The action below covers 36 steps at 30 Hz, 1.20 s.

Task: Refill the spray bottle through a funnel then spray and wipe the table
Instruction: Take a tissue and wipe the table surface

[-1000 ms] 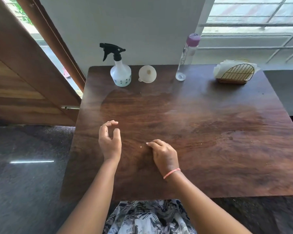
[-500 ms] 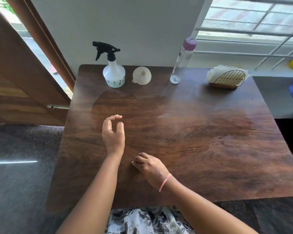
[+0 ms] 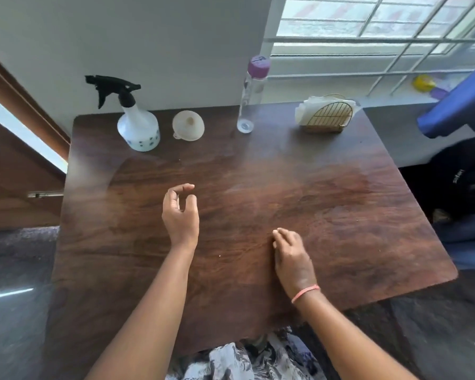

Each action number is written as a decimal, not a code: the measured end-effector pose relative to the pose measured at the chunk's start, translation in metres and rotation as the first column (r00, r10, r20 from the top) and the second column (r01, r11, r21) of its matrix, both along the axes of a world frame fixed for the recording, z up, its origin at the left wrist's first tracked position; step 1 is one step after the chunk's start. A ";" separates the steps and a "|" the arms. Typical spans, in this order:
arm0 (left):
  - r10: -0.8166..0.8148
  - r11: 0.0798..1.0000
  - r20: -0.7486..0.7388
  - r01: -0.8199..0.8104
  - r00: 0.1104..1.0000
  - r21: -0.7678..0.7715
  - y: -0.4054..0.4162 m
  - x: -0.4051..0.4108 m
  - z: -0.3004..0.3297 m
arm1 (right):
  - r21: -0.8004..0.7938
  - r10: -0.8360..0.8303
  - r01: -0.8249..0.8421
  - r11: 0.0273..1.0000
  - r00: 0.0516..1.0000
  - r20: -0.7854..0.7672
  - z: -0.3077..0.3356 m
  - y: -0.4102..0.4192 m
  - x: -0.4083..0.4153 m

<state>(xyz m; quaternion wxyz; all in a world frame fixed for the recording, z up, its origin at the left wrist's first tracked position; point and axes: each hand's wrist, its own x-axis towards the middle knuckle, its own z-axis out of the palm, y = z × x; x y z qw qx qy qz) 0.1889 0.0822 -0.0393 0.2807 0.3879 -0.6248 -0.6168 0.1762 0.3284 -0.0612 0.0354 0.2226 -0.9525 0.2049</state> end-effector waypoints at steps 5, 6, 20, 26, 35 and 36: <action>0.023 0.999 0.000 -0.023 1.000 -0.039 0.019 -0.002 0.011 | -0.029 0.297 -0.296 0.955 0.952 0.069 -0.012 -0.049 0.046; 0.025 0.998 0.005 -0.024 1.000 -0.054 0.024 0.000 0.012 | -0.030 0.354 -0.353 0.935 0.932 0.075 -0.010 -0.058 0.051; 0.186 0.976 0.078 -0.175 0.979 -0.132 0.074 0.029 0.024 | 0.015 0.494 -0.494 0.869 0.869 0.005 -0.008 0.072 -0.055; 0.102 0.991 0.154 -0.087 0.983 -0.104 0.149 0.001 0.028 | 0.166 0.566 -0.552 0.817 0.823 -0.049 -0.004 0.156 -0.025; -0.016 0.998 0.148 0.025 0.989 -0.055 0.259 -0.042 0.020 | 0.012 0.451 -0.453 0.891 0.883 -0.129 -0.005 0.260 -0.097; -0.023 0.998 0.155 0.031 0.988 -0.054 0.265 -0.042 0.018 | -0.014 0.339 -0.343 0.939 0.933 -0.118 -0.003 0.270 -0.115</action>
